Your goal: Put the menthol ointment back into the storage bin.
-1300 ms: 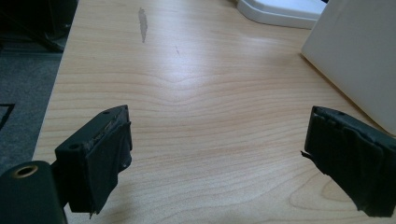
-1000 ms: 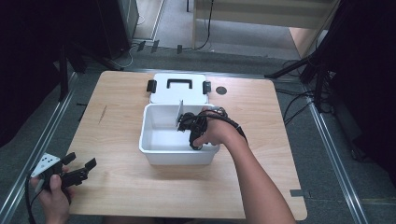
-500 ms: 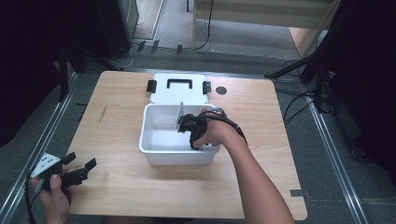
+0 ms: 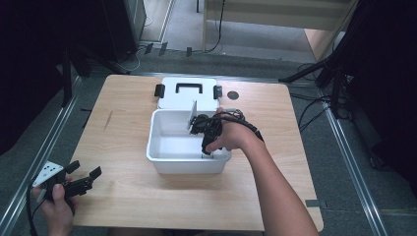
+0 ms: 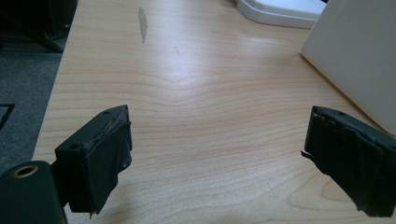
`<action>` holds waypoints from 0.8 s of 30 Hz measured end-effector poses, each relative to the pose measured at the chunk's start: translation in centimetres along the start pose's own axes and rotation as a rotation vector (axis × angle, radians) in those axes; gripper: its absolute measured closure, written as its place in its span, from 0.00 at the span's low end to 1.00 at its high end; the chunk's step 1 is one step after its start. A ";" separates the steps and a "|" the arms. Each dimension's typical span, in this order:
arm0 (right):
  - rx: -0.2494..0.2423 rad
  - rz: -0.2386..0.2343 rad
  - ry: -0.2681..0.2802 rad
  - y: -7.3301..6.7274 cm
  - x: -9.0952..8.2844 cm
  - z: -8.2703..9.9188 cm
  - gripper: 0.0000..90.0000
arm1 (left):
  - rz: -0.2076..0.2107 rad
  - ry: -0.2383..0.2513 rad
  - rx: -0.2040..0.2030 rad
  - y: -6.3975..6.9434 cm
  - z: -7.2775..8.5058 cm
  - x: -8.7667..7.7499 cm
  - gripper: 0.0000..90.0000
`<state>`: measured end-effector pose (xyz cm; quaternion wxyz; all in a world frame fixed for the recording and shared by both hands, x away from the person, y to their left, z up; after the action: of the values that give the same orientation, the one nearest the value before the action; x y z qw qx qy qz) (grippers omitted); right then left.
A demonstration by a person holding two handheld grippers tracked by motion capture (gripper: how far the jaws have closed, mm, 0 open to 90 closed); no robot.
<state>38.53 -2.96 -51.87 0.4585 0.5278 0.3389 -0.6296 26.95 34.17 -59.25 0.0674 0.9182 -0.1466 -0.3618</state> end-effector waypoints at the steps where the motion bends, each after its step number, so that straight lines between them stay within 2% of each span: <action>1: 0.002 0.000 0.009 0.1 -0.3 0.1 0.48 | 0.001 0.002 -0.003 0.0 0.0 0.0 0.09; 14: 0.054 0.017 0.072 0.9 -3.9 2.4 0.42 | 0.000 0.001 -0.001 0.0 0.0 0.0 0.09; 24: 0.109 0.029 0.117 1.9 -5.7 5.3 0.40 | -0.002 -0.001 0.000 0.0 0.0 0.0 0.09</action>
<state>38.56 -7.19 -45.07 0.4178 0.5926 0.3227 -0.6085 26.97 34.16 -59.25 0.0670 0.9181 -0.1459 -0.3625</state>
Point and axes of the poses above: each handheld gripper's, and its own axes: x roughly forward along the jaws, z roughly out of its underside, y roughly to its right, the point moved 9 cm from there along x, roughly forward along the jaws, and after that the axes turned 15 degrees about -y, right-handed, at the moved point
